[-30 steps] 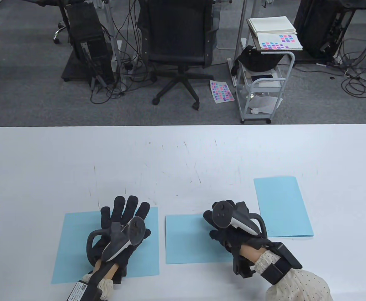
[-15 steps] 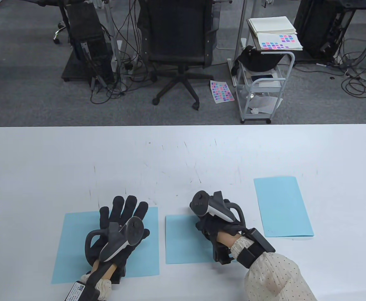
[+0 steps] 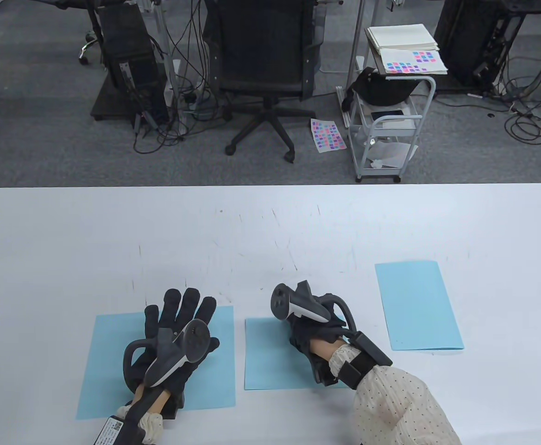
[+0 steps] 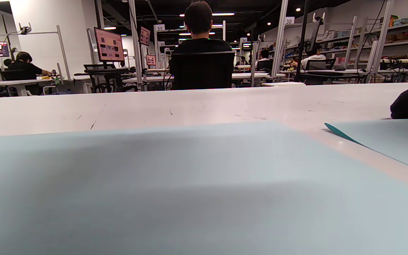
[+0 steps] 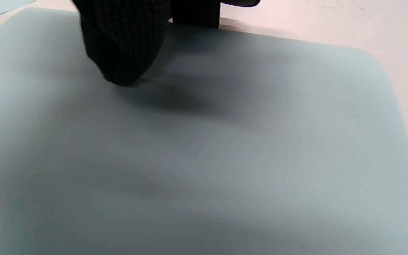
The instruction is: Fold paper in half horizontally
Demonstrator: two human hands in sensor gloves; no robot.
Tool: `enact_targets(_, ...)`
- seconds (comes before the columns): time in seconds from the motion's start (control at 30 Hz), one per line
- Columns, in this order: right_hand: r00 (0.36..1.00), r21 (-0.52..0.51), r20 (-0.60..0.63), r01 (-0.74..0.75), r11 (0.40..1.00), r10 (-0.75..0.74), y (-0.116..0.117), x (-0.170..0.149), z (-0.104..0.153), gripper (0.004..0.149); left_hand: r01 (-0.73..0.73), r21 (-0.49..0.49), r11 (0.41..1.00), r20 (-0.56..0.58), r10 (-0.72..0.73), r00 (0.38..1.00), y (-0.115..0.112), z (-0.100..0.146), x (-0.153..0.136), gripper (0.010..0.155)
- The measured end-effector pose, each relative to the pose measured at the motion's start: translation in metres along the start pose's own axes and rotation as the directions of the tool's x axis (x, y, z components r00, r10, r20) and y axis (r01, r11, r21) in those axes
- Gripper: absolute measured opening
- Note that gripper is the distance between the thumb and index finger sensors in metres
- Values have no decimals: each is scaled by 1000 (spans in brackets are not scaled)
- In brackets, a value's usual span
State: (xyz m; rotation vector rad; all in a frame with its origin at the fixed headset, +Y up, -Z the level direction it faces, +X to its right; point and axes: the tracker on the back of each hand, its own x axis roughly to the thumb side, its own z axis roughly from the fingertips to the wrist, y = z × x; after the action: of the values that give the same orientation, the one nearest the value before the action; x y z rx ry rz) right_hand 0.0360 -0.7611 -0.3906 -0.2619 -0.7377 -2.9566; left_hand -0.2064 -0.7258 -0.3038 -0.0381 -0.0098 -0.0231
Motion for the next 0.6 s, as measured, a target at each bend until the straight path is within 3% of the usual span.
enact_targets(0.43,996,15,-35,77,997,-77,3,-23,-1,62,-6,-2,1000,1,6,1000,1,0,-2,80)
enact_targets(0.6,988,-98,-46,143,985,-148,-4,-37,7,48,-12,-2,1000,0,12,1000,1,0,-4,80)
